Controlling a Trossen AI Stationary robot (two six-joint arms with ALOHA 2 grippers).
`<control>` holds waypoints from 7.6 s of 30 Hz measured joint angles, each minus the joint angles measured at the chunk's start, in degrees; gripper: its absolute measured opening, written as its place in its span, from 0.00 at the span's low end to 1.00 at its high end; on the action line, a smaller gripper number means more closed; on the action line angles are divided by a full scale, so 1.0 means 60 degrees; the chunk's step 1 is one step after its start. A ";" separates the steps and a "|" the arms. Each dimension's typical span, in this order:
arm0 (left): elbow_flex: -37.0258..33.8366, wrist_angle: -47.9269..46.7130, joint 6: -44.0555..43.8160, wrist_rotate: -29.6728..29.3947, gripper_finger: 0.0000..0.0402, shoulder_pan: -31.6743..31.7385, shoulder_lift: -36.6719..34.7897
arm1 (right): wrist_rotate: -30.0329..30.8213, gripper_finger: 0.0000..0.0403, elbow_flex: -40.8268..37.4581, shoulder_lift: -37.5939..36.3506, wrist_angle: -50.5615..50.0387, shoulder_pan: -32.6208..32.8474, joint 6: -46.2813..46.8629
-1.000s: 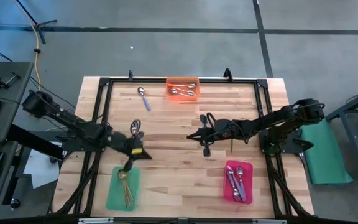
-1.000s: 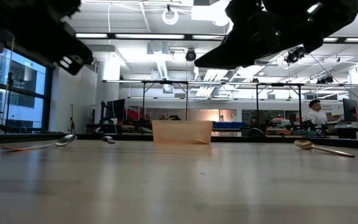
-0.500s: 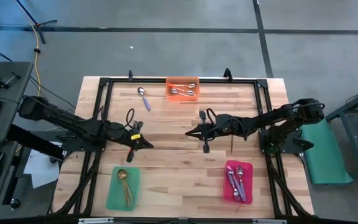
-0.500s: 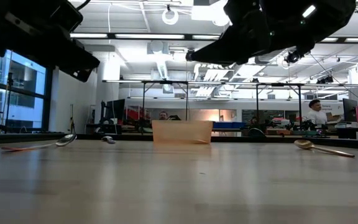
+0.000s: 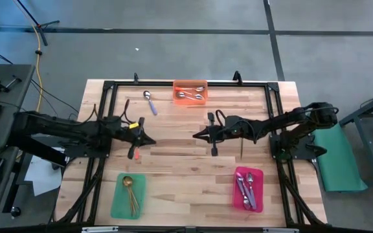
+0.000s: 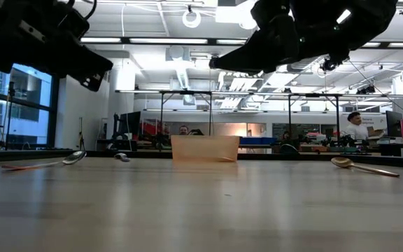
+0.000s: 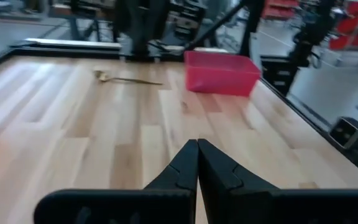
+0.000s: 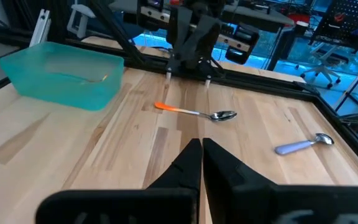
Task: Sort silverware by color (type)
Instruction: Put the golden spoon into the green bin
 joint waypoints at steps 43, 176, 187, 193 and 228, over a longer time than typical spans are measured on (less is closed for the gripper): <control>-0.1328 -0.2132 -0.1586 -0.0779 0.00 0.0899 -0.4161 | 0.0305 0.00 -0.0004 0.0000 0.0872 -0.0423 0.0405; 0.2534 0.4583 0.0162 -0.2117 0.41 -0.1076 0.4315 | 0.1160 0.00 0.1705 0.1489 0.3797 0.0710 0.1416; 0.3160 0.5568 0.0272 -0.2238 0.41 -0.1014 0.5570 | 0.1045 0.00 0.2215 0.1774 0.3808 0.0710 0.1131; 0.3581 0.5582 0.0268 -0.2258 0.38 -0.0891 0.5877 | 0.1031 0.00 0.2215 0.1774 0.3885 0.0710 0.1131; 0.4225 -0.3961 -0.1731 -0.4065 0.02 -0.2795 0.1875 | 0.2345 0.00 0.2213 -0.0040 0.0798 0.0699 0.0313</control>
